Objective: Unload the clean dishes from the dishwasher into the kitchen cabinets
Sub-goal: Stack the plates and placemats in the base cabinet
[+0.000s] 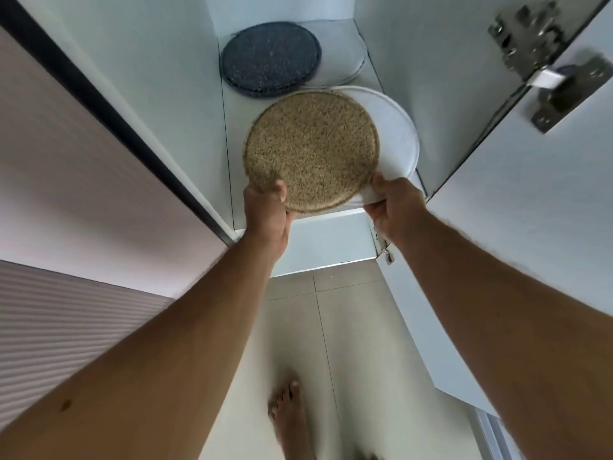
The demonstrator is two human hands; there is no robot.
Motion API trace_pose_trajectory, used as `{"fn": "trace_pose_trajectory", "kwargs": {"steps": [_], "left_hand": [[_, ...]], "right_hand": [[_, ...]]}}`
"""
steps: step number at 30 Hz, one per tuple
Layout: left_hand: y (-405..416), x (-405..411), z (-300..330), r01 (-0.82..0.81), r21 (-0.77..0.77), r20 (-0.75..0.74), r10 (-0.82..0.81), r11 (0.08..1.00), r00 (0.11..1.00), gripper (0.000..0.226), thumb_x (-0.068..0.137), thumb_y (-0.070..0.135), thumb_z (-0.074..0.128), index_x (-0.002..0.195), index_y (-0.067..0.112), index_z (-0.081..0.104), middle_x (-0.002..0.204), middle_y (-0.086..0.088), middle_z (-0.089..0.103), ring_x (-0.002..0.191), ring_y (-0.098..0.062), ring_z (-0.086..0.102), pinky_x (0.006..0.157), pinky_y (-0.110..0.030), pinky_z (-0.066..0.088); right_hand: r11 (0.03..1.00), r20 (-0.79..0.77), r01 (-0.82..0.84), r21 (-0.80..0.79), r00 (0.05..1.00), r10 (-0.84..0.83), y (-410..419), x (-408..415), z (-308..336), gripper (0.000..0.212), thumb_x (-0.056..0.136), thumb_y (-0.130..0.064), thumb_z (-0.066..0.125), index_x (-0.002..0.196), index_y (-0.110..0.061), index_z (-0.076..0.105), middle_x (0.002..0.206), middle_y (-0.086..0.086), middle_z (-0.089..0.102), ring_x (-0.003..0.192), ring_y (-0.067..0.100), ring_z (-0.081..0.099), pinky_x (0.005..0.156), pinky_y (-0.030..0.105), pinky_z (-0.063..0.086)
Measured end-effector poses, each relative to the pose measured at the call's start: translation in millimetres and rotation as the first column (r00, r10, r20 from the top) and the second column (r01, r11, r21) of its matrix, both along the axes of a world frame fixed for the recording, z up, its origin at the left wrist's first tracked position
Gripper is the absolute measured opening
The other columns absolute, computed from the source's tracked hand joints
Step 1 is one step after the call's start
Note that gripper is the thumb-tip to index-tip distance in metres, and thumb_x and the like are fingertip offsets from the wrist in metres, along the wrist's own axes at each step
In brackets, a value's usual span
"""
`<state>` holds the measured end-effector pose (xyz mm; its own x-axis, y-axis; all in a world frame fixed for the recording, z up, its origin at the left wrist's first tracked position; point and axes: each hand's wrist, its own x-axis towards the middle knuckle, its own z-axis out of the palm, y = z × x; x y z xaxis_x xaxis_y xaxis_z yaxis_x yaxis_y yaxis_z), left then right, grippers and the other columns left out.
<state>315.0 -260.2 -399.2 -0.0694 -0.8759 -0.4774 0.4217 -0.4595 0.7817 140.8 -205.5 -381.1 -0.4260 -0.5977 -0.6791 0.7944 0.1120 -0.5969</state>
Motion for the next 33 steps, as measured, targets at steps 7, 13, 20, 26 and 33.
{"fn": "trace_pose_trajectory", "kwargs": {"steps": [7,13,20,26,33], "left_hand": [[-31.2,2.4,-3.5,-0.089,0.012,0.017,0.089,0.996,0.996,0.033,0.095,-0.004,0.050,0.120,0.016,0.060,0.115,-0.005,0.068,0.111,-0.026,0.064,0.078,-0.043,0.060],[-42.4,6.0,-13.9,-0.181,0.016,0.056,0.180,0.983,0.982,0.030,0.097,0.004,0.054,0.125,0.014,0.057,0.120,-0.008,0.067,0.107,-0.025,0.066,0.079,-0.044,0.059],[-48.1,0.2,-7.4,-0.217,0.019,0.123,0.213,0.976,0.969,0.035,0.098,0.021,0.058,0.131,0.017,0.047,0.135,-0.012,0.053,0.112,-0.035,0.061,0.058,-0.041,0.059],[-42.1,-0.3,0.9,-0.187,0.008,0.139,0.185,0.982,0.973,0.077,0.081,0.033,0.080,0.143,0.024,0.036,0.144,-0.004,0.044,0.115,-0.031,0.059,0.061,-0.043,0.060],[-35.3,-7.8,-3.7,-0.200,-0.102,0.277,0.221,0.975,0.935,0.099,0.075,0.002,0.082,0.151,0.029,0.024,0.151,-0.002,0.030,0.111,-0.027,0.053,0.057,-0.039,0.060]], "right_hand": [[0.995,-0.078,-0.060,0.079,0.995,0.066,-40.8,0.3,-11.8,0.057,0.080,0.009,0.072,0.131,-0.011,0.054,0.118,0.016,0.064,0.099,0.033,0.066,0.060,0.039,0.061],[0.985,-0.138,-0.119,0.126,0.981,0.136,-53.0,5.3,-7.6,0.055,0.073,0.005,0.080,0.123,-0.008,0.058,0.109,0.015,0.070,0.093,0.030,0.070,0.061,0.038,0.061],[0.891,-0.329,-0.370,0.264,0.833,0.444,-33.4,-7.4,5.0,0.038,0.076,-0.018,0.085,0.098,0.002,0.061,0.084,0.017,0.075,0.072,0.024,0.076,0.063,0.032,0.062],[0.906,-0.359,-0.305,0.294,0.843,0.401,-30.7,-6.4,2.4,0.042,0.074,-0.022,0.087,0.098,0.005,0.066,0.079,0.020,0.075,0.068,0.027,0.075,0.058,0.034,0.061],[0.942,-0.423,-0.173,0.288,0.859,0.287,-30.9,2.4,-4.1,0.047,0.070,-0.025,0.089,0.097,0.007,0.066,0.070,0.017,0.073,0.057,0.028,0.073,0.053,0.037,0.061]]}}
